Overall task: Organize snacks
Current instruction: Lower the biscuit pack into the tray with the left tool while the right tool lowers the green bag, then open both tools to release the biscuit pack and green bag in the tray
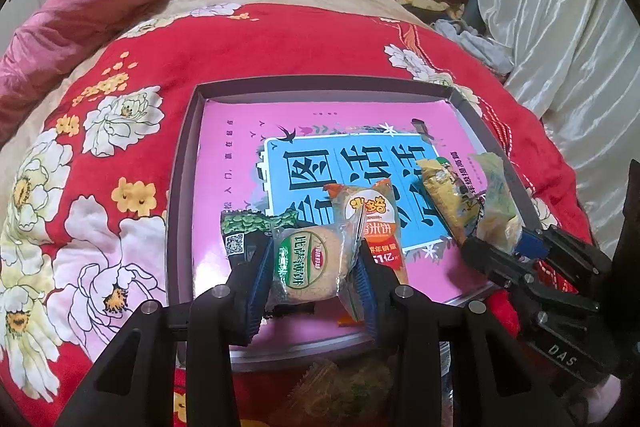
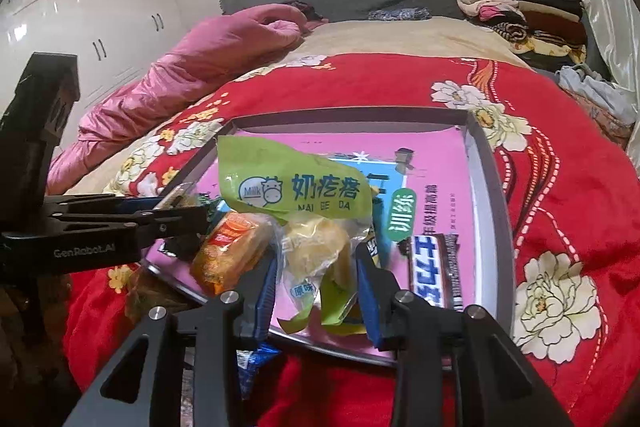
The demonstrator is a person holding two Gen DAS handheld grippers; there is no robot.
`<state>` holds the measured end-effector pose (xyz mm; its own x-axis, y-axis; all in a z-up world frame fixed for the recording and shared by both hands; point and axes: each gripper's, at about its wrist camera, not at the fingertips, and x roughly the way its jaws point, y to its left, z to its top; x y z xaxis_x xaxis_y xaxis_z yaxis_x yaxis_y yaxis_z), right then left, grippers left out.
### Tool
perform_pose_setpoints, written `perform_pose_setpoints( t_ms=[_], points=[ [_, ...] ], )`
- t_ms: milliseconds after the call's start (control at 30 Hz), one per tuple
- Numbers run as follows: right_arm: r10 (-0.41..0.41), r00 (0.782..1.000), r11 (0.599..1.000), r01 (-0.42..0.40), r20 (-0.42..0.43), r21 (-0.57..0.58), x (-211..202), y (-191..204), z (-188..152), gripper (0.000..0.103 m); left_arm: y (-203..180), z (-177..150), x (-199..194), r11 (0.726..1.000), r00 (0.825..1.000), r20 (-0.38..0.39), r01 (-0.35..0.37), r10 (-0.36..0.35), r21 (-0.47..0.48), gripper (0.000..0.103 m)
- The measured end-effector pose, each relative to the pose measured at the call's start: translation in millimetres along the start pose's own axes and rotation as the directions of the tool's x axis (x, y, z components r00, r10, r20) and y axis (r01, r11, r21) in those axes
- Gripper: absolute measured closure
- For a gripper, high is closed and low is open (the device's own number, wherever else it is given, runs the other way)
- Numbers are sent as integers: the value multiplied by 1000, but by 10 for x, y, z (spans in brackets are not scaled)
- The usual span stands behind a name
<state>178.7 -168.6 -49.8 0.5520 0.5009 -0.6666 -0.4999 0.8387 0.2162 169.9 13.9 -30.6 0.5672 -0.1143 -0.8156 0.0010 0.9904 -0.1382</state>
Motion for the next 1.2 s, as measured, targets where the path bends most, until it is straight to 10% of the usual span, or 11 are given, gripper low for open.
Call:
perform_pose_setpoints(
  t_ms=[1200],
  points=[
    [15, 1000, 999, -16, -3, -37, -19, 111, -7, 52, -37, 11, 19, 999, 999, -9, 45, -45, -1, 54]
  ],
)
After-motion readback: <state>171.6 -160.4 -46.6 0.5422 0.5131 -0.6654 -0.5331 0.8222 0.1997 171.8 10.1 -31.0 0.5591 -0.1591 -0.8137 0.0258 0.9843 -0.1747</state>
